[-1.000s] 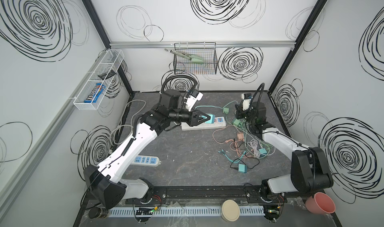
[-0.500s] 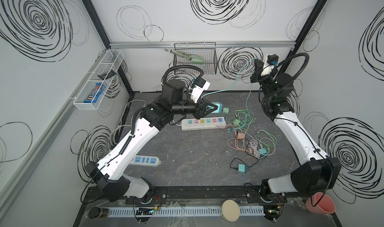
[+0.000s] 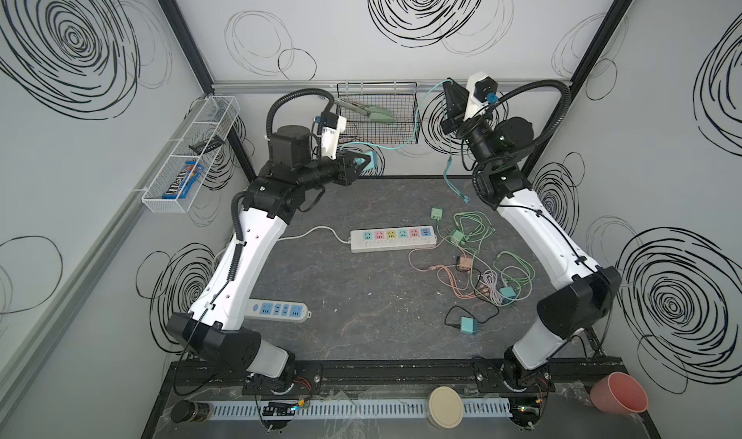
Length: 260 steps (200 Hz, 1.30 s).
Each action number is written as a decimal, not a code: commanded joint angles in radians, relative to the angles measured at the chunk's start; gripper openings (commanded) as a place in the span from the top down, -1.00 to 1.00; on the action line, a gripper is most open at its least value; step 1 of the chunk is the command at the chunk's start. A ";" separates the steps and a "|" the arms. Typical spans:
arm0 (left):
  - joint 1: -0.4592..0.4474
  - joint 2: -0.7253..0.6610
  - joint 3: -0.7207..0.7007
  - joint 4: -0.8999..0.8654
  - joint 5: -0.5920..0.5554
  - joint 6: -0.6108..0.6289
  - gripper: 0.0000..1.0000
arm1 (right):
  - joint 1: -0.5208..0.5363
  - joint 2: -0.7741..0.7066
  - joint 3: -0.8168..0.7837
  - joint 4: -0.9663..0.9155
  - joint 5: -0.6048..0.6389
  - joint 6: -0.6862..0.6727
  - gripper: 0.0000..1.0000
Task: Insert plugs into power strip
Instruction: Place the power cord at the top-left of the table.
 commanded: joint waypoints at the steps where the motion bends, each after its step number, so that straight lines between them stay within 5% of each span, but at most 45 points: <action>1: 0.103 0.037 0.021 0.147 -0.118 -0.080 1.00 | 0.043 0.098 0.076 0.097 -0.024 0.036 0.95; 85: 0.472 0.186 0.242 0.031 -0.403 -0.063 1.00 | 0.240 0.579 0.359 0.059 -0.074 0.050 0.88; 128: 0.523 0.212 0.085 -0.037 -0.517 -0.052 1.00 | 0.315 0.699 0.352 -0.212 -0.106 -0.115 0.20; 194: 0.510 0.264 0.074 -0.135 -0.566 -0.018 1.00 | 0.265 0.442 -0.030 -0.289 -0.218 -0.156 -0.61; 206: 0.471 0.278 0.077 -0.175 -0.577 0.011 1.00 | 0.246 0.369 -0.132 -0.262 -0.235 -0.137 -0.99; 260: 0.321 0.335 -0.003 -0.230 -0.535 0.071 1.00 | 0.165 -0.016 -0.598 -0.117 -0.158 0.022 -0.95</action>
